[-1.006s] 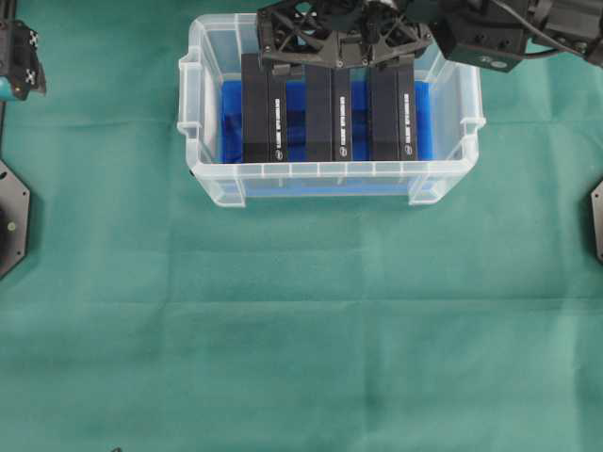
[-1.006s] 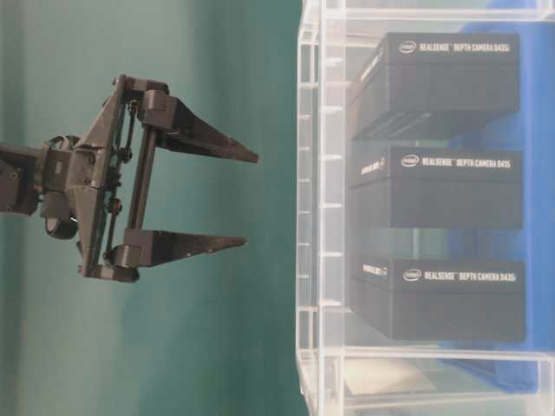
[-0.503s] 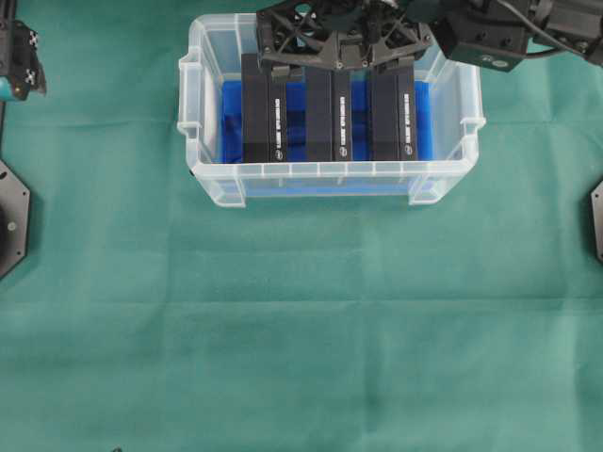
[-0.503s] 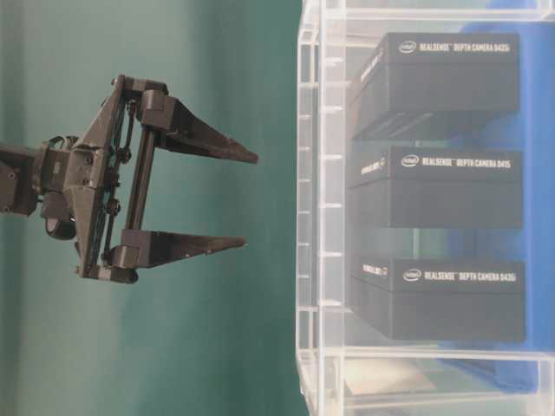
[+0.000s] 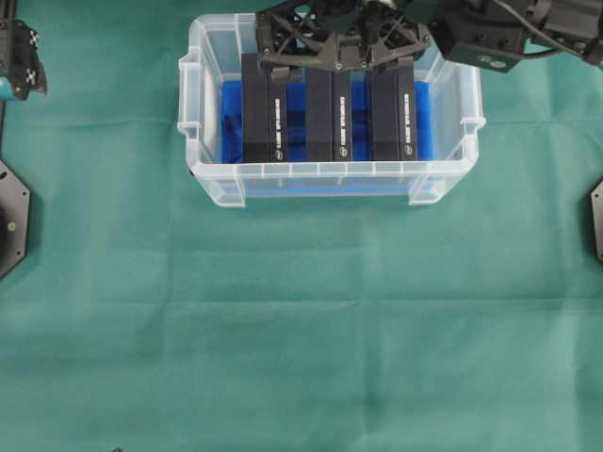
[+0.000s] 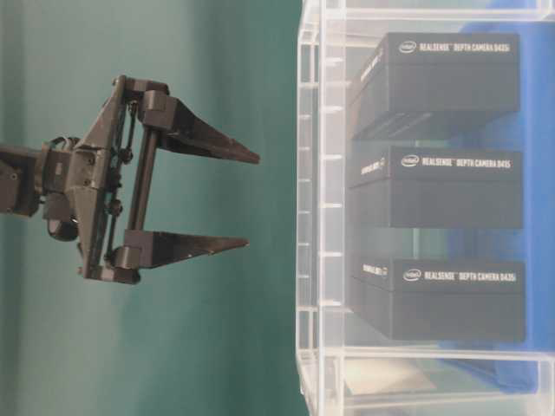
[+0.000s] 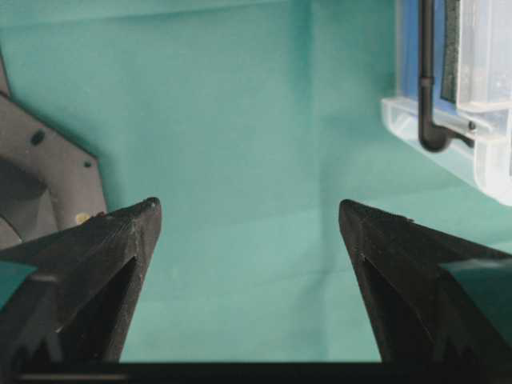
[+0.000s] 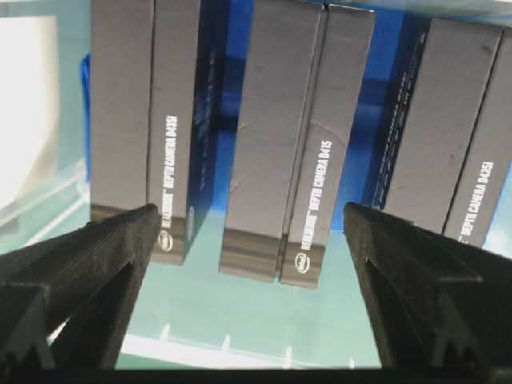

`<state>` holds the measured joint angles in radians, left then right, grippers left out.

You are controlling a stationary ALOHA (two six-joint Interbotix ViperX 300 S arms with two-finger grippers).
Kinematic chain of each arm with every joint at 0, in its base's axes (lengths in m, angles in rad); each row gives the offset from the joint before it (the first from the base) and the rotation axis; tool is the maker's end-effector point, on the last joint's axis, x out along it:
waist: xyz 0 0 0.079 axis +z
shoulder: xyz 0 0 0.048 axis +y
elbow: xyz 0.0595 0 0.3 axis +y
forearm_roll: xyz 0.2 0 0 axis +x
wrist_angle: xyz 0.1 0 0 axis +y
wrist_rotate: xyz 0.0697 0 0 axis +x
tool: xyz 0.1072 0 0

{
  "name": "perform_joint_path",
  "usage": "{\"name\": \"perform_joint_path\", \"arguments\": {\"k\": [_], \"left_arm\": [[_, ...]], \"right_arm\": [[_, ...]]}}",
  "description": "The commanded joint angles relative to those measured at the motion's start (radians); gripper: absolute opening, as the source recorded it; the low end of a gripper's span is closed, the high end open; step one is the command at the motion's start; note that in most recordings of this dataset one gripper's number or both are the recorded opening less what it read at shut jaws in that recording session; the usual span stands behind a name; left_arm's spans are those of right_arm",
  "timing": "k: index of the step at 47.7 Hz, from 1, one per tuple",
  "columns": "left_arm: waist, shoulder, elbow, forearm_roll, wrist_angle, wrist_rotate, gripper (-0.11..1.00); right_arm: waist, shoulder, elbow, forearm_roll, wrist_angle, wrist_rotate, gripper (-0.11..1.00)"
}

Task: Take out the box from the case.
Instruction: 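Move the open right gripper over the middle black RealSense box, then lower the right gripper and close it on the middle box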

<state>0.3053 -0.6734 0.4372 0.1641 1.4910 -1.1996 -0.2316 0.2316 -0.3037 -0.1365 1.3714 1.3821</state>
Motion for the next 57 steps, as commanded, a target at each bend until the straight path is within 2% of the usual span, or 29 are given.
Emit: {"name": "perform_joint_path", "arguments": {"k": [1,32,42,57], "left_arm": [[0.003,-0.002,-0.012,0.002,-0.003,0.0,0.92],[0.003,-0.002,-0.012,0.002,-0.005,0.002,0.92],[0.003,-0.002,-0.012,0.002,-0.005,0.0,0.92],[0.003,-0.002,-0.012,0.002,-0.005,-0.005,0.92]], "right_arm": [[0.003,-0.015,-0.02,0.0,0.0,-0.003,0.94],[-0.009,0.023,0.0,0.0,0.009,-0.046,0.94],[-0.021,0.026,0.048,0.0,0.003,-0.048,0.94],[-0.029,0.025,0.112,0.0,-0.101,-0.057,0.94]]}}
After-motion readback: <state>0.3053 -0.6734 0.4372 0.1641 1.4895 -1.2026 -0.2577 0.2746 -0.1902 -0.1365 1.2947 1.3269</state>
